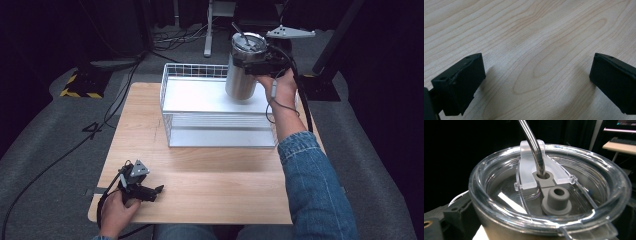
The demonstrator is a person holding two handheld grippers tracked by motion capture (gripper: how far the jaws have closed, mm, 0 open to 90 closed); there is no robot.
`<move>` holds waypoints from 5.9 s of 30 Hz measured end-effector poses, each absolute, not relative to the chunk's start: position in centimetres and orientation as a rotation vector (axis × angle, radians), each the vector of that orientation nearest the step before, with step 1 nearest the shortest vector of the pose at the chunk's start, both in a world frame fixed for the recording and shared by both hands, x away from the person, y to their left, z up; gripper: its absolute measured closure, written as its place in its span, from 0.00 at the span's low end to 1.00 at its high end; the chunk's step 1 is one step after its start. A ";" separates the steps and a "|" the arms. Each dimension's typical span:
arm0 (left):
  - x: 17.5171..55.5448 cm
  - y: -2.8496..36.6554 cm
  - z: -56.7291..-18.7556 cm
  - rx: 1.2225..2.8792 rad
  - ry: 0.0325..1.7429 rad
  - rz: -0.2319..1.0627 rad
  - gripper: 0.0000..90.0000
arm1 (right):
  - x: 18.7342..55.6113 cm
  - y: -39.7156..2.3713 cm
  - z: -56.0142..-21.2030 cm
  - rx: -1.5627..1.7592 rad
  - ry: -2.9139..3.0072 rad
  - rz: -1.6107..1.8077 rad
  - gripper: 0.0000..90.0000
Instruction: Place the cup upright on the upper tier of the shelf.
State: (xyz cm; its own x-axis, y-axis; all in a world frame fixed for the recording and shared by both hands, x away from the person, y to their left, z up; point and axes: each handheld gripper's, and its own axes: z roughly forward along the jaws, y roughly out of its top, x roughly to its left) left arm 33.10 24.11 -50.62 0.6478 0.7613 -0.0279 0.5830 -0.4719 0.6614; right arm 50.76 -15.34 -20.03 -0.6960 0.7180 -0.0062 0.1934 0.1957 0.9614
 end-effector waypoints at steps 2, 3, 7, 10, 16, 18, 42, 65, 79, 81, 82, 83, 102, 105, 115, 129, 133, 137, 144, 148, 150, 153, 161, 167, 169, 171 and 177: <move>33.1 24.1 -50.6 2.223 1.035 0.361 0.01 | 51.1 -15.0 -20.3 0.853 2.028 1.515 0.04; 33.1 24.1 -50.6 2.218 1.041 0.357 0.01 | 51.2 -14.8 -20.4 0.854 2.032 1.510 0.04; 33.1 24.1 -50.6 2.222 1.035 0.361 0.01 | 51.5 -14.2 -20.9 0.853 2.050 1.506 0.04; 33.1 24.1 -50.6 2.218 1.040 0.358 0.01 | 51.7 -13.8 -21.2 0.851 2.058 1.512 0.04; 33.1 24.1 -50.6 2.218 1.040 0.358 0.01 | 51.9 -13.3 -21.6 0.847 2.076 1.514 0.04; 33.1 24.1 -50.6 2.222 1.036 0.361 0.01 | 52.0 -13.2 -21.7 0.845 2.088 1.506 0.04; 33.1 24.1 -50.6 2.222 1.036 0.361 0.01 | 52.3 -13.4 -22.9 0.837 2.118 1.515 0.04; 33.1 24.1 -50.6 2.221 1.038 0.360 0.01 | 51.4 -14.3 -22.2 0.789 2.088 1.493 0.00; 33.2 24.1 -50.6 2.220 1.034 0.376 0.01 | 49.9 -16.8 -21.5 0.805 2.079 1.497 0.00; 33.2 24.1 -50.6 2.221 1.033 0.376 0.01 | 49.6 -17.4 -21.4 0.805 2.075 1.507 0.00; 33.2 24.1 -50.6 2.220 1.034 0.376 0.01 | 49.5 -17.6 -21.4 0.804 2.075 1.510 0.00; 33.2 24.1 -50.6 2.220 1.037 0.373 0.01 | 49.3 -17.8 -21.3 0.794 2.073 1.512 0.00; 33.3 24.1 -50.6 2.223 1.032 0.372 0.01 | 43.7 -21.7 -20.5 0.692 2.078 1.524 0.00; 33.3 24.1 -50.6 2.223 1.034 0.371 0.01 | 42.8 -22.4 -20.7 0.694 2.082 1.513 0.00; 33.3 24.1 -50.6 2.218 1.039 0.368 0.01 | 40.6 -24.9 -21.9 0.711 2.089 1.500 0.00; 33.3 24.1 -50.6 2.221 1.039 0.365 0.01 | 38.7 -26.7 -24.4 0.721 2.101 1.472 0.00; 33.3 24.1 -50.6 2.221 1.038 0.365 0.01 | 38.3 -27.1 -25.5 0.746 2.122 1.450 0.00; 33.3 24.0 -50.6 2.219 1.042 0.366 0.01 | 37.9 -27.7 -26.8 0.774 2.135 1.427 0.00; 33.4 24.0 -50.6 2.223 1.037 0.371 0.01 | 37.1 -28.8 -29.2 0.819 2.159 1.395 0.00; 33.4 24.1 -50.6 2.224 1.036 0.372 0.01 | 36.7 -29.3 -30.4 0.838 2.162 1.379 0.00; 33.4 24.1 -50.6 2.227 1.035 0.379 0.01 | 36.6 -29.6 -31.1 0.856 2.169 1.370 0.00; 33.4 24.1 -50.6 2.227 1.036 0.378 0.01 | 36.4 -30.0 -32.2 0.872 2.172 1.358 0.00; 33.5 24.1 -50.6 2.225 1.038 0.378 0.01 | 36.1 -30.6 -35.3 0.916 2.191 1.320 0.00; 33.5 24.1 -50.6 2.225 1.038 0.378 0.01 | 35.9 -30.9 -37.6 0.947 2.200 1.292 0.00; 33.5 24.1 -50.6 2.225 1.038 0.378 0.01 | 35.9 -31.0 -38.1 0.956 2.200 1.288 0.00; 33.5 24.1 -50.6 2.225 1.038 0.378 0.01 | 35.8 -31.1 -38.7 0.966 2.195 1.285 0.00; 33.5 24.1 -50.6 2.225 1.038 0.378 0.01 | 35.5 -31.4 -40.7 1.004 2.204 1.265 0.00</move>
